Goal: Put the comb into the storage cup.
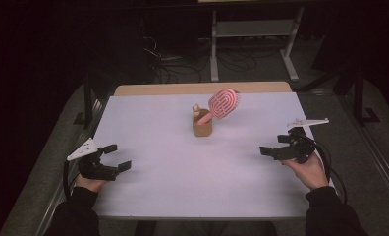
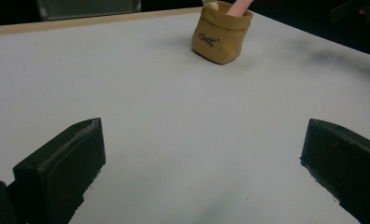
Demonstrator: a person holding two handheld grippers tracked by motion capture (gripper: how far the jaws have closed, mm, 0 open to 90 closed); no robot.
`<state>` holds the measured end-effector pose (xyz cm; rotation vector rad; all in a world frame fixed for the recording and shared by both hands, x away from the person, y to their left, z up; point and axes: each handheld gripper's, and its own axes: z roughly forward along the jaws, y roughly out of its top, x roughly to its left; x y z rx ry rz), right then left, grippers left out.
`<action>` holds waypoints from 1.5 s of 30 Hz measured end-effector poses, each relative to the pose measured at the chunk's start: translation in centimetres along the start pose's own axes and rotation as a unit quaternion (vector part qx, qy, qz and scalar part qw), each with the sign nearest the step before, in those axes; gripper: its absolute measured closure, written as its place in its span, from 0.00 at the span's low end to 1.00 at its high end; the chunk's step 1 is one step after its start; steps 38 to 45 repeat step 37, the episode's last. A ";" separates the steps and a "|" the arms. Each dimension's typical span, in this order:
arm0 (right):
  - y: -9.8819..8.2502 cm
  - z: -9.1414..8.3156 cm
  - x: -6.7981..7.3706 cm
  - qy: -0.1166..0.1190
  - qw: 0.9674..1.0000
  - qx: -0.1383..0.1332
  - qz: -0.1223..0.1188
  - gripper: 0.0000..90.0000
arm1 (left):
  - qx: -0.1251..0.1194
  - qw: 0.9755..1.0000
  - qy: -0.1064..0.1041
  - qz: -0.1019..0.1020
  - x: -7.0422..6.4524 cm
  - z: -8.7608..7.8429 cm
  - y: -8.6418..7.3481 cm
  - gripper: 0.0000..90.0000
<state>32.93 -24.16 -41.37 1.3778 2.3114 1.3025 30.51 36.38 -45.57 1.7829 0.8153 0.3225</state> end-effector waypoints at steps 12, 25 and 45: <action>-3.0 -0.5 0.2 -0.011 1.000 -0.014 -0.013 0.00 | 0.003 1.000 0.002 -0.004 0.1 0.0 -0.1 0.00; -5.5 -1.6 0.5 -0.019 0.998 -0.052 -0.029 0.00 | 0.002 1.000 0.003 -0.008 0.0 0.0 -0.1 0.00; -7.2 -2.1 0.7 -0.024 0.997 -0.058 -0.048 0.00 | 0.001 1.000 0.001 -0.006 0.0 -0.1 -0.1 0.00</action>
